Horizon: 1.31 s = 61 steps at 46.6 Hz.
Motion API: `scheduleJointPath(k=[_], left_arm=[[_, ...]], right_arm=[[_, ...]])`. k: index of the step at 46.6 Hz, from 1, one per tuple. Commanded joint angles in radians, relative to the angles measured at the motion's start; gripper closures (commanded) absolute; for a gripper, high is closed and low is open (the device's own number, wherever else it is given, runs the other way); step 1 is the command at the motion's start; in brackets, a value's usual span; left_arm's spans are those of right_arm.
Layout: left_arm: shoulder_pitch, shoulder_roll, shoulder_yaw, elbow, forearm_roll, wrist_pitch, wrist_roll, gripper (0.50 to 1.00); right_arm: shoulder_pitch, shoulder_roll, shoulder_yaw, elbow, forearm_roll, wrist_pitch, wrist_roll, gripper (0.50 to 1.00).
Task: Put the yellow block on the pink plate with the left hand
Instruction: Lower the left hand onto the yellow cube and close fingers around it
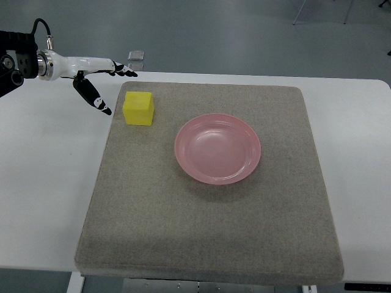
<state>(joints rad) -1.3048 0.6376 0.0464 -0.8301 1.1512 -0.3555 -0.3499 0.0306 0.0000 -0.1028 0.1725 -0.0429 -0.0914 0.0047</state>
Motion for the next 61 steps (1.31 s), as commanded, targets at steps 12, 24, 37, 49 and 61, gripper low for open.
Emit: scheduleJointPath(k=[12, 24, 37, 49, 61], left_arm=[[0.019, -0.047, 0.001, 0.011, 0.002, 0.049, 0.000, 0.521], [0.019, -0.091, 0.001, 0.063, 0.005, 0.049, 0.000, 0.521], [0.041, -0.119, 0.001, 0.092, 0.047, 0.053, 0.000, 0.521], [0.052, -0.127, 0.001, 0.089, 0.045, 0.064, 0.000, 0.514], [0.053, -0.128, 0.001, 0.091, 0.047, 0.072, 0.000, 0.525]], right_arm=[[0.000, 0.000, 0.000, -0.001, 0.000, -0.001, 0.000, 0.576], [0.000, 0.000, 0.000, 0.001, 0.000, 0.001, 0.000, 0.576], [0.000, 0.000, 0.000, 0.001, 0.000, -0.001, 0.000, 0.576], [0.000, 0.000, 0.000, 0.001, 0.000, -0.001, 0.000, 0.576], [0.000, 0.000, 0.000, 0.001, 0.000, 0.001, 0.001, 0.576]])
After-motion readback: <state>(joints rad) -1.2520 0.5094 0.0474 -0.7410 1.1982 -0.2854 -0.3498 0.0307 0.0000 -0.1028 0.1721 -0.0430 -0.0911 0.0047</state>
